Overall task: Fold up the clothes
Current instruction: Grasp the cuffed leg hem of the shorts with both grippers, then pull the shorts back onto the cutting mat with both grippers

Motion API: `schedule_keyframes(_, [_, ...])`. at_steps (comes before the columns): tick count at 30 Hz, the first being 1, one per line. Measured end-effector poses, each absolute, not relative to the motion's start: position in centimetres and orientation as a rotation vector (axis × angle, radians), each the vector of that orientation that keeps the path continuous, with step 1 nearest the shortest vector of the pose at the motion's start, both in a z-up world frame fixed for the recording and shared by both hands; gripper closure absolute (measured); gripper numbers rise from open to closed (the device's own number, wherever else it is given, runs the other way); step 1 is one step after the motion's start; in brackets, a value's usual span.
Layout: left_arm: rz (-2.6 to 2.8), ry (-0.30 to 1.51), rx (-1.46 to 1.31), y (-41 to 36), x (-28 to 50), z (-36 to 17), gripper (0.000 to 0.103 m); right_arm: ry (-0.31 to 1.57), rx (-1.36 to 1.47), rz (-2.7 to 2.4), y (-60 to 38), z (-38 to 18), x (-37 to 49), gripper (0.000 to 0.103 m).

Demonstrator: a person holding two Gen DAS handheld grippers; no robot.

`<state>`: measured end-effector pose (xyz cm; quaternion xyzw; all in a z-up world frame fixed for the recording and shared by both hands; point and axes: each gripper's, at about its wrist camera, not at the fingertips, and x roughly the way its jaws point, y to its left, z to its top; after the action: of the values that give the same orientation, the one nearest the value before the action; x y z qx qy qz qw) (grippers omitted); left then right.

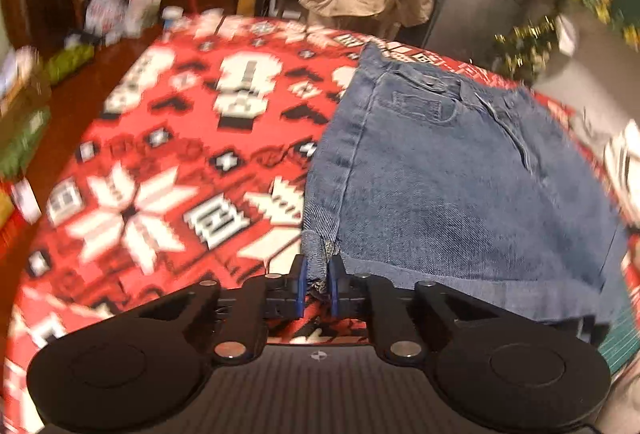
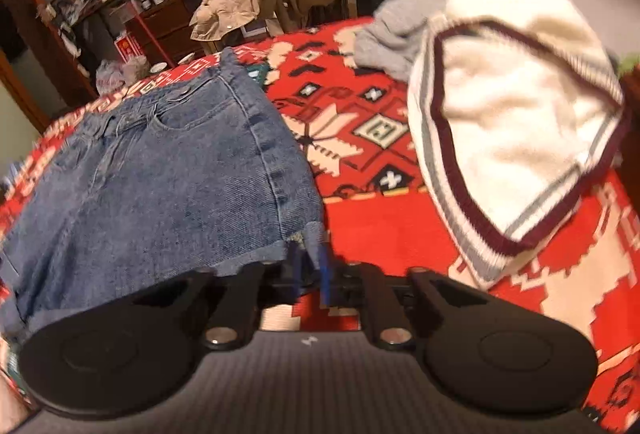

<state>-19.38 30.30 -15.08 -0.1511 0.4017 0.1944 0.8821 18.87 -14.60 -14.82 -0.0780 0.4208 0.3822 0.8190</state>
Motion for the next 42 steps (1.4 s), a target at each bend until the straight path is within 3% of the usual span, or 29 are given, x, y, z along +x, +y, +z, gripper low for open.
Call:
schedule_keyframes(7, [0.440,0.831,-0.204,31.1,-18.7,-14.2,0.093,0.811,-0.183,0.785,-15.0,-12.6,19.2,0.100])
schedule_keyframes(13, [0.449,0.862,-0.177,31.0,-18.4,-16.5,0.092,0.847,-0.237,0.762,-14.2,-14.9,19.8,0.099])
schedule_keyframes(19, [0.431,0.824,-0.190,30.0,-19.5,-14.8,0.082,0.813,-0.244,0.776,-15.1,-13.4,18.7,0.091])
schedule_keyframes(24, [0.337,0.816,-0.196,26.9,-20.6,-13.5,0.081,0.800,-0.256,0.868,-15.6,-10.9,15.7,0.085])
schedule_keyframes(33, [-0.151,0.805,-0.295,15.8,-19.1,-13.8,0.081,0.991,-0.195,1.257,-12.1,-11.2,5.9,0.083])
schedule_keyframes(42, [-0.238,0.819,-0.104,10.0,-16.5,-16.1,0.080,1.060,-0.163,1.356,-9.1,-13.4,2.0,0.075])
